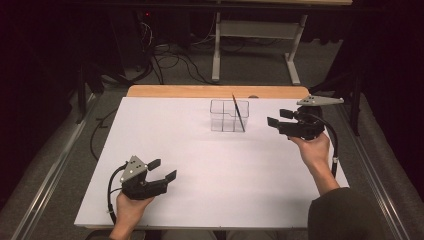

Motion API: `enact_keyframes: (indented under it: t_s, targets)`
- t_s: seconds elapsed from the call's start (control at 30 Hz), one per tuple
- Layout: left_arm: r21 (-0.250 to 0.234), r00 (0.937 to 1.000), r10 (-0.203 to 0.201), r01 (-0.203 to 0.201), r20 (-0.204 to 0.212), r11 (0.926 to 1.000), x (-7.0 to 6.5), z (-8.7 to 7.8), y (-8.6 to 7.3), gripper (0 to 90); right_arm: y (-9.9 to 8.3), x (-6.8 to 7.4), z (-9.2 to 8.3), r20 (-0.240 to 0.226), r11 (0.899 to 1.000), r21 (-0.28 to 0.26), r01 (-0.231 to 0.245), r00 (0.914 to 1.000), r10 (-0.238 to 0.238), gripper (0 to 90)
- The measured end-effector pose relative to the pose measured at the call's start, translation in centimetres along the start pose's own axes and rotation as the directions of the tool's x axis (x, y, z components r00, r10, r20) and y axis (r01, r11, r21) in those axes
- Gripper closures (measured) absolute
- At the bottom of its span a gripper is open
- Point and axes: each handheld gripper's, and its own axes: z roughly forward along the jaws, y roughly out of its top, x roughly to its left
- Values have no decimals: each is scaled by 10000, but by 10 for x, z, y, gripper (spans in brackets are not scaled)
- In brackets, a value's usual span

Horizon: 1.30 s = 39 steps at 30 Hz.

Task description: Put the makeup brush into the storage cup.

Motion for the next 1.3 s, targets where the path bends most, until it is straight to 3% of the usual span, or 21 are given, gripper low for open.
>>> enact_keyframes:
  t_s: [0.77, 1.3]
  targets:
    - [-34, 10000, -90, 90, -19, 10000, 0, 0, 0, 294, -16, 2, -18, -31, 9997, -177, 193, 9998, -194, 410]
    - [-10, 10000, -80, 80, -18, 10000, 0, 0, -1, 294, -25, 2, -30, -109, 9994, -338, 71, 9999, -74, 410]
